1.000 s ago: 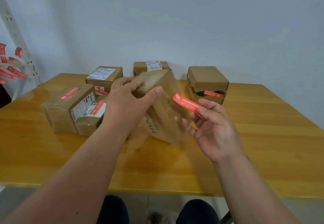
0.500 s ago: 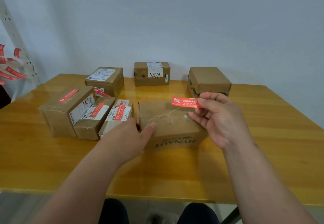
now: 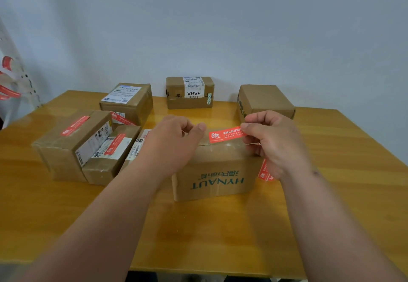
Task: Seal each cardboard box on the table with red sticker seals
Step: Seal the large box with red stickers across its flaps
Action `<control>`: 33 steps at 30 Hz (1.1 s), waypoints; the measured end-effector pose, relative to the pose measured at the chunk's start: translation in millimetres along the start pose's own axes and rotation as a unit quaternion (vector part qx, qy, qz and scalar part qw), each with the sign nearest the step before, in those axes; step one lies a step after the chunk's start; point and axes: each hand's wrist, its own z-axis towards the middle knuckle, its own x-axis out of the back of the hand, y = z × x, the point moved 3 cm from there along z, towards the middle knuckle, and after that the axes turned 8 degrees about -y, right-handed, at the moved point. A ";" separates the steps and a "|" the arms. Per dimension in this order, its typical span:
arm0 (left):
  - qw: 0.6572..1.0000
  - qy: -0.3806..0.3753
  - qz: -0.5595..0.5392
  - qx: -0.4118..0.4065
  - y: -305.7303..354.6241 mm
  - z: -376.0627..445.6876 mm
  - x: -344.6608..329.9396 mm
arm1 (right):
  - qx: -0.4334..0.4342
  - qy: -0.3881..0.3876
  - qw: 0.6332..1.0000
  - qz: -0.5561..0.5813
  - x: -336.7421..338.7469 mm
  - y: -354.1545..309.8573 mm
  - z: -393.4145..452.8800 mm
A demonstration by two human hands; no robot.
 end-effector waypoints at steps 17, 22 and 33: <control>0.993 -0.104 0.047 0.041 -8.4 31.7 -3.0 | 0.076 -0.011 0.923 -0.377 -23.4 -2.8 15.0; 0.985 -0.087 0.147 0.030 -9.4 39.1 -6.1 | 0.109 -0.036 0.896 -0.429 -30.3 3.7 18.0; 0.981 -0.069 0.179 0.034 -4.9 34.0 -11.2 | 0.139 -0.053 0.872 -0.467 -31.1 6.3 20.1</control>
